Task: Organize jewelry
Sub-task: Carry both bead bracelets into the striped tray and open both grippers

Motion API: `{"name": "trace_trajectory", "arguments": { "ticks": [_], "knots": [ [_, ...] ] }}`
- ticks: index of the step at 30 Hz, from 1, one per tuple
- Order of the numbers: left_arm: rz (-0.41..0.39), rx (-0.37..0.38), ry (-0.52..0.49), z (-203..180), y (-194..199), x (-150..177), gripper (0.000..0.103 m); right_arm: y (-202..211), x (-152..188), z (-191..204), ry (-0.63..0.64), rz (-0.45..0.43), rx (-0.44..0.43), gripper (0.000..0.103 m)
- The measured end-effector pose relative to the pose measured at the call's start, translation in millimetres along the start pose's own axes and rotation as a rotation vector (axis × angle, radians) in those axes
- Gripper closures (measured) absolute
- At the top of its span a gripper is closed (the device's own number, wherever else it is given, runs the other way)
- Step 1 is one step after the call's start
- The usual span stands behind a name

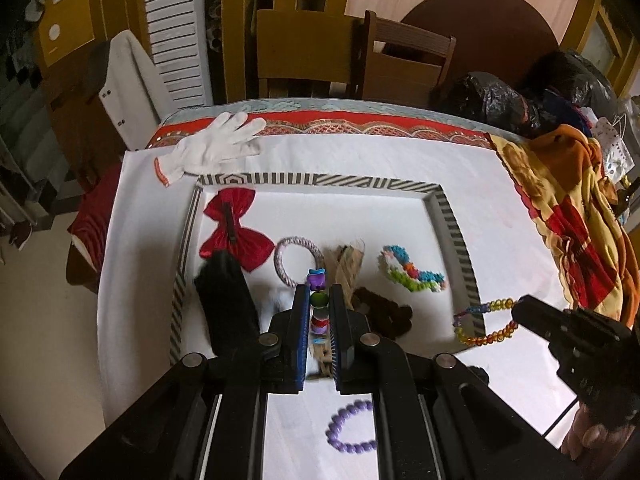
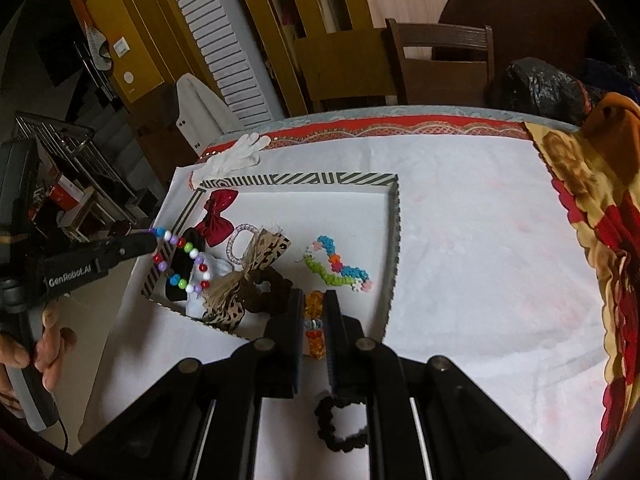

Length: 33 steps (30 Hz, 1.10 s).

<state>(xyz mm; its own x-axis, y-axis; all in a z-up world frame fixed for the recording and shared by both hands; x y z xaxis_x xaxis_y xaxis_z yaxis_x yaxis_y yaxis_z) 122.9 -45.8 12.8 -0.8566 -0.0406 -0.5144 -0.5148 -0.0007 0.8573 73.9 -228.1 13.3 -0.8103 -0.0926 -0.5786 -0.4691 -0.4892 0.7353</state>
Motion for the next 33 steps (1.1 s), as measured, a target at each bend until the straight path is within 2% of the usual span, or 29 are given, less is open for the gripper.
{"name": "trace_trajectory", "arguments": {
  "ticks": [10,16,21,24,29,33],
  "knots": [
    [0.036,0.003,-0.009,0,-47,-38,0.102,-41,-9,4,-0.027,0.054,-0.018,0.094],
    [0.072,0.049,0.021,-11,-77,-62,0.102,-70,-5,1,-0.049,0.103,-0.03,0.094],
    [0.075,0.085,0.032,-21,-96,-77,0.102,-85,3,-26,-0.079,0.151,0.06,0.094],
    [0.11,0.075,0.049,-18,-115,-75,0.102,-92,9,-35,-0.068,0.178,0.102,0.094],
    [0.168,0.034,0.076,-3,-145,-58,0.102,-103,15,-35,-0.058,0.194,0.095,0.093],
    [0.183,0.005,0.098,11,-152,-49,0.102,-110,18,-36,-0.055,0.209,0.09,0.091]
  ]
}}
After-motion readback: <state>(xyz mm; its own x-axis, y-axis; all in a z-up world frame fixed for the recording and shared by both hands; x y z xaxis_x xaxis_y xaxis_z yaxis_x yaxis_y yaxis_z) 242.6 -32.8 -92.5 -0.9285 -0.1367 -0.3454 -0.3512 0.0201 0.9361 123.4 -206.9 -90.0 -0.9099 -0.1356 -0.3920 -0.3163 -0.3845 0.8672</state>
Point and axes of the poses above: each gripper's, at about its wrist camera, not at the fingertips, and y roughly against the way its jaws point, z to its left, x to its underside, the point moved 6 cm from there along -y, roughly the way its jaws point, and after that the axes turned 8 degrees about -x, right-handed, at the moved point
